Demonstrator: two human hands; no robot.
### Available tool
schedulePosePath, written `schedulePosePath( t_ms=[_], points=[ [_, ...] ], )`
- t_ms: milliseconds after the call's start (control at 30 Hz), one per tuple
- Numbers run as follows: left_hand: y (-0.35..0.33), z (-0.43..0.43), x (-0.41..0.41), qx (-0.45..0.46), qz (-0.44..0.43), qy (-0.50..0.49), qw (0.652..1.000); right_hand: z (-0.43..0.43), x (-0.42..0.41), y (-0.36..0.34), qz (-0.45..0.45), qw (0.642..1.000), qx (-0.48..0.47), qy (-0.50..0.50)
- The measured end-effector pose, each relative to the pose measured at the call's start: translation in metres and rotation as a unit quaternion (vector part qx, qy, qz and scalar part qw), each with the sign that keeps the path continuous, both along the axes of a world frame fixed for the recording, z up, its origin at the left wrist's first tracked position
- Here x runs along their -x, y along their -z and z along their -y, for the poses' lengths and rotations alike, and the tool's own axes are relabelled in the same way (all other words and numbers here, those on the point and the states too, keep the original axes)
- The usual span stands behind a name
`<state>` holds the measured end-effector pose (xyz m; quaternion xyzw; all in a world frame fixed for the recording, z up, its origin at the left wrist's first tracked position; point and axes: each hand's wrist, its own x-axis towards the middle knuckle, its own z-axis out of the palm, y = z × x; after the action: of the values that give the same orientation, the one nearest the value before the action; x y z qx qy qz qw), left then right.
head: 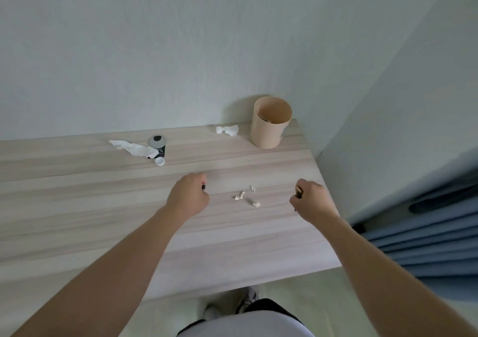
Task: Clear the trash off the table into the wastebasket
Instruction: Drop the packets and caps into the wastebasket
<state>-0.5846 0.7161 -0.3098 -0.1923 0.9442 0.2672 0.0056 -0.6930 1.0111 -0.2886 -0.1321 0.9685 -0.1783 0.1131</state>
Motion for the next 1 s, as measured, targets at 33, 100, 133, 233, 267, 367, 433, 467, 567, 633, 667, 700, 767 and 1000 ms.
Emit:
schedulePosePath(
  t_ms=[33,100,133,233,267,367,433,467,567,633,667,700,767,1000],
  points=[
    [-0.004,-0.001,0.0,0.004,0.0,0.005,1.0,-0.001,-0.001,-0.006,-0.009,1.0,0.004,0.003],
    [-0.012,-0.004,0.002,0.016,-0.004,0.017,1.0,-0.004,-0.002,-0.016,-0.026,1.0,0.005,0.006],
    [-0.016,-0.005,0.003,0.02,-0.008,0.02,1.0,-0.005,-0.002,-0.021,-0.033,0.999,0.006,0.006],
    [-0.028,-0.01,0.006,0.024,-0.032,0.018,0.999,-0.009,0.002,-0.033,-0.046,0.999,0.017,0.012],
    [-0.032,-0.011,0.009,0.024,-0.043,0.019,0.999,-0.01,0.005,-0.038,-0.05,0.998,0.021,0.015],
    [-0.048,-0.013,0.021,0.022,-0.066,0.021,0.997,-0.013,0.018,-0.052,-0.067,0.997,0.032,0.02],
    [-0.058,-0.016,0.033,0.027,-0.08,0.021,0.996,-0.015,0.031,-0.063,-0.073,0.996,0.041,0.018],
    [-0.063,-0.018,0.04,0.034,-0.088,0.021,0.995,-0.017,0.038,-0.068,-0.078,0.996,0.045,0.016],
    [-0.08,-0.028,0.066,0.053,-0.106,0.025,0.993,-0.022,0.061,-0.082,-0.096,0.994,0.057,0.008],
    [-0.09,-0.039,0.085,0.049,-0.119,0.026,0.991,-0.027,0.079,-0.09,-0.104,0.992,0.065,0.0],
    [-0.095,-0.044,0.095,0.047,-0.124,0.025,0.991,-0.029,0.088,-0.095,-0.105,0.992,0.07,-0.003],
    [-0.099,-0.05,0.104,0.045,-0.128,0.023,0.991,-0.031,0.097,-0.1,-0.105,0.991,0.077,-0.005],
    [-0.108,-0.062,0.124,0.044,-0.131,0.015,0.99,-0.036,0.117,-0.11,-0.108,0.99,0.09,-0.015],
    [-0.139,-0.094,0.186,0.045,-0.144,-0.016,0.988,-0.048,0.189,-0.143,-0.136,0.984,0.106,-0.052]
  ],
)
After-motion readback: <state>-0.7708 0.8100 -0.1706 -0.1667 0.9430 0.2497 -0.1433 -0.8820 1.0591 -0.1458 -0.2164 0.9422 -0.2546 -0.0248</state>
